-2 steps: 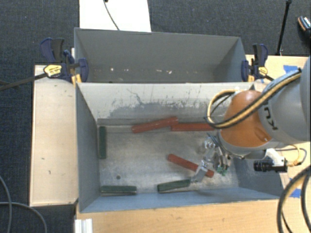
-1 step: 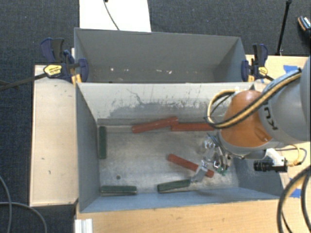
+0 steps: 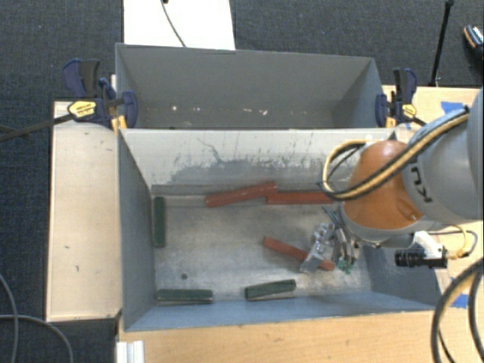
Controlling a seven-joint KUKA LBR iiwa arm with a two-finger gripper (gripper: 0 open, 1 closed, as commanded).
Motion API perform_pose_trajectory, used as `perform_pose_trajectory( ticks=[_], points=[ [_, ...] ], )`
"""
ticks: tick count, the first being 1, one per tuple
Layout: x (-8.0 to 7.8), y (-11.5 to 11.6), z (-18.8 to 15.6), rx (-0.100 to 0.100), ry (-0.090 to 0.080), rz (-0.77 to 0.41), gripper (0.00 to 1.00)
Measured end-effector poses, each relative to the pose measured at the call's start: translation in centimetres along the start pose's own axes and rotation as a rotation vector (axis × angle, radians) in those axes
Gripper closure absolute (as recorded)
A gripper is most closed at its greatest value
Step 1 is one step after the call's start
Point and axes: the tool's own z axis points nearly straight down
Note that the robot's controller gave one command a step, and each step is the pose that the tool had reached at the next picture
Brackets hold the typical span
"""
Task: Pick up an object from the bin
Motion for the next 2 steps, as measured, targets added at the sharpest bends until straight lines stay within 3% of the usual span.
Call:
perform_pose_trajectory(
  ticks=[2],
  points=[
    [-0.3,0.1,-12.9,-0.003,-0.009,-0.013,1.0]
  ],
)
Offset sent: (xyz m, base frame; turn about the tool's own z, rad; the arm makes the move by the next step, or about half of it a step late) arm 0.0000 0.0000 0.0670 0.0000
